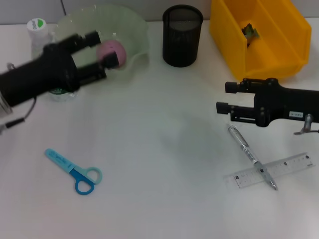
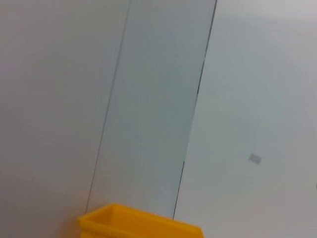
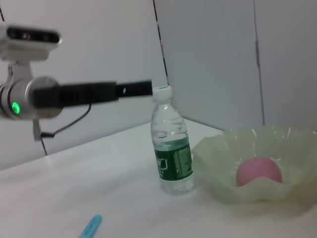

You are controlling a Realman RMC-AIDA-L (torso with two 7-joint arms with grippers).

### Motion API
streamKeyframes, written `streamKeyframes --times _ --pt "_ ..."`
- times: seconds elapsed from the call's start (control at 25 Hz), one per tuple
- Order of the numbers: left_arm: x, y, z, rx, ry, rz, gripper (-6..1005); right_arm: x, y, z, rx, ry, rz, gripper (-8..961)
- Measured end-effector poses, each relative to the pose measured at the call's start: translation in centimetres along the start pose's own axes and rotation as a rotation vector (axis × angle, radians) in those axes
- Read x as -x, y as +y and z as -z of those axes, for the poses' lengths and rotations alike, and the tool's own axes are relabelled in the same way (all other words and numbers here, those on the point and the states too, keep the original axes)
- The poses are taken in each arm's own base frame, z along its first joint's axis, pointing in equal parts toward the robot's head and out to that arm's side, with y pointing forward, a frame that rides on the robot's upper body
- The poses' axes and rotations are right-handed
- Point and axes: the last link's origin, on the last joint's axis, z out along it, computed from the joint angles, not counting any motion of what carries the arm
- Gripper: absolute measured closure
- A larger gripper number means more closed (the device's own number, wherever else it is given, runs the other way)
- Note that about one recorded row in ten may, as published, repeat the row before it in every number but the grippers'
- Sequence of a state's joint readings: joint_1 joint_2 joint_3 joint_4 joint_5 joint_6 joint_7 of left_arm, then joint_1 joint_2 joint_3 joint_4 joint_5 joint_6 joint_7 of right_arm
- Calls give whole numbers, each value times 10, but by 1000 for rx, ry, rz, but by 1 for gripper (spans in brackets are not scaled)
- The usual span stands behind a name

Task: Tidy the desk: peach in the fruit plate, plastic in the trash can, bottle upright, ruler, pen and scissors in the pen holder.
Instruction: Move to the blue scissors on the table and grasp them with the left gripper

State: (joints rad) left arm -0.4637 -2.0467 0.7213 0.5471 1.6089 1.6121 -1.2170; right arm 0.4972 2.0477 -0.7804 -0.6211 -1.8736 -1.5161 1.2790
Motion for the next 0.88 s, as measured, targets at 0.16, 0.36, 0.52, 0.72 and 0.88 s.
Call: streamKeyframes --times 0.16,0.36,0.52,0.72,0.88 --pt "15 6 4 -15 -7 4 219 3 -2 5 11 14 -5 315" --pt "23 11 8 -13 -19 -9 220 6 -2 8 29 16 -21 315" --pt "29 14 8 6 -54 -25 220 8 -2 12 44 21 -53 316" --pt "28 13 8 10 -76 -48 221 10 1 13 74 16 -58 316" --pt "24 9 12 38 -142 -123 222 10 2 14 77 12 -70 316"
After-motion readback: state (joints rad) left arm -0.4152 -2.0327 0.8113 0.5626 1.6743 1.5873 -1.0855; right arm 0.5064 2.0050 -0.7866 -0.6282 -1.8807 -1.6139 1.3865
